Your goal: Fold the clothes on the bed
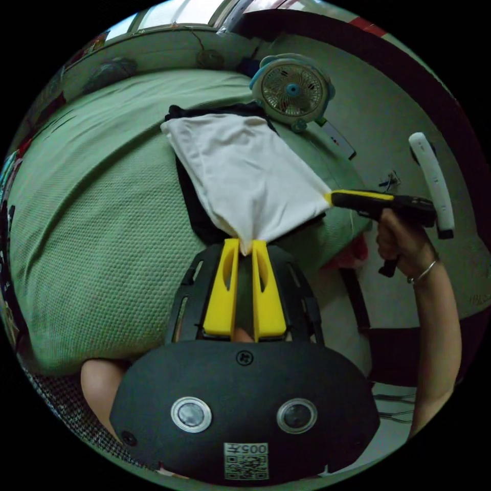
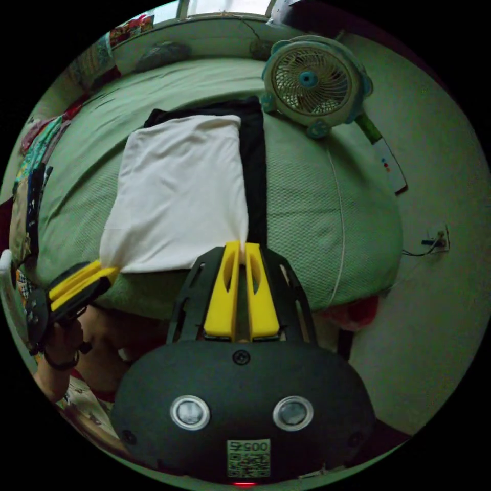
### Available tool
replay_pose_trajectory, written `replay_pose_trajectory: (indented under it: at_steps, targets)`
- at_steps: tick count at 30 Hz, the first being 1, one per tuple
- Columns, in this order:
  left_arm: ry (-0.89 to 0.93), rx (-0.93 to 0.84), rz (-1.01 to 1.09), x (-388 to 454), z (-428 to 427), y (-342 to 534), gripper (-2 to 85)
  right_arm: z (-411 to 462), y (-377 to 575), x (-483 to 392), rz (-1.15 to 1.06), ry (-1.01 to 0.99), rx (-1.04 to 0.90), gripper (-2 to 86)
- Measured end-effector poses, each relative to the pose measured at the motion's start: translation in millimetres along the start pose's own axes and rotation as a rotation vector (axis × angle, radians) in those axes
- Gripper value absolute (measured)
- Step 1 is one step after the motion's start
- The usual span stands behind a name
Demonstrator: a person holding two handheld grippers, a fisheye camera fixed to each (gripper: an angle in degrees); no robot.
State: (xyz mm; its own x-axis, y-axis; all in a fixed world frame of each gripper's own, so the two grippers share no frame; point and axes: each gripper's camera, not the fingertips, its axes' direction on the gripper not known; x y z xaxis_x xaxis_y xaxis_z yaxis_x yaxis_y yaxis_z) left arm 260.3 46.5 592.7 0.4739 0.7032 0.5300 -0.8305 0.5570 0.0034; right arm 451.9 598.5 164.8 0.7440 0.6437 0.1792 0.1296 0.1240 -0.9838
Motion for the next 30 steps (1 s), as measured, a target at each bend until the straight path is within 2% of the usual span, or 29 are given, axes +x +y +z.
replay_pose_trajectory:
  at_steps: [3, 5, 7, 9, 16, 18, 22, 25, 30]
  targets:
    - [-0.049, -0.019, -0.031, -18.2, -17.5, 15.3, 1.7, 30.4, 9.1, -14.8, 0.128, -0.007, -0.046, -0.9]
    - [-0.069, 0.016, -0.045, -35.6, -39.2, 25.2, 0.5, 28.5, 19.1, -29.9, 0.191, 0.012, 0.021, 0.2]
    - [-0.073, 0.077, -0.092, -68.7, -74.7, 38.9, -0.1, 22.6, 22.3, -41.0, 0.197, 0.027, 0.001, 1.7]
    - [-0.087, 0.114, -0.134, -96.2, -101.5, 50.9, -0.2, 9.1, 27.4, -53.8, 0.172, 0.043, 0.035, 2.7]
    - [-0.077, 0.253, -0.286, -192.5, -199.3, 116.7, -0.6, -40.2, 43.1, -146.0, 0.069, -0.127, 0.225, 4.2]
    - [-0.065, 0.275, -0.302, -208.8, -222.6, 129.0, -0.6, -30.8, 44.9, -179.3, 0.048, -0.135, 0.195, 4.4]
    - [-0.142, 0.277, -0.284, -241.4, -268.1, 155.0, -0.6, 12.6, 47.3, -238.0, 0.055, -0.064, -0.009, 5.0]
    - [-0.176, 0.266, -0.280, -272.9, -296.6, 172.0, -0.6, 0.1, 47.7, -263.1, 0.088, -0.058, 0.017, 5.5]
    - [-0.239, 0.242, -0.251, -322.4, -335.6, 181.9, -0.6, -54.3, 42.1, -334.2, -0.048, -0.117, 0.208, 8.0]
